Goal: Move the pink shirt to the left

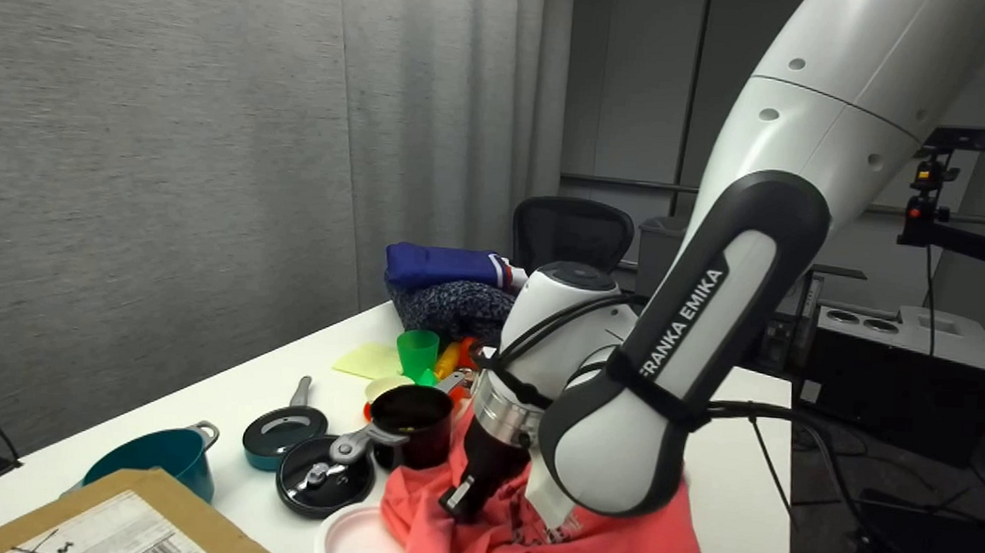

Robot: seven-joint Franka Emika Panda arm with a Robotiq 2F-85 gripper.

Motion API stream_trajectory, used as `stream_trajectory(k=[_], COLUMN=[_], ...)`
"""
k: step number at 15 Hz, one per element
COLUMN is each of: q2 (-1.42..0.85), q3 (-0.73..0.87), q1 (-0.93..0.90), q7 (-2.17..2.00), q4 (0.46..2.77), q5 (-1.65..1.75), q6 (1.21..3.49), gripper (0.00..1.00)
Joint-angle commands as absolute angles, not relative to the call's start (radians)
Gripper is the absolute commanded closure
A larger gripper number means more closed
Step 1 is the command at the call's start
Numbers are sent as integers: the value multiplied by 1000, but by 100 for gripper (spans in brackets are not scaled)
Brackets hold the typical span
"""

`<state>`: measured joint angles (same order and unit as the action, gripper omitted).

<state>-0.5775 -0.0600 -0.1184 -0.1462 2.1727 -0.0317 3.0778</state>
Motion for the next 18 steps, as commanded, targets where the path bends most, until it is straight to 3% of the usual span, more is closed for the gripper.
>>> stream_trajectory(k=[1, 4, 5, 6, 8, 15, 18], q2=[-580, -544, -530, -517, -482, -372, -350], q3=[-45, -31, -18, -11, 16, 38, 102], q1=[-118, -87, -78, -66, -48, 75, 73], q7=[-122, -105, -106, -103, -102, -70, -85], q4=[2187, 2254, 2276, 2291, 2325, 2400, 2407], q5=[-35, -31, -32, -33, -32, -47, -32], q6=[3096, 3107, 3104, 3095, 3081, 3092, 3061], gripper=[100, 100, 74, 73, 60, 5, 0])
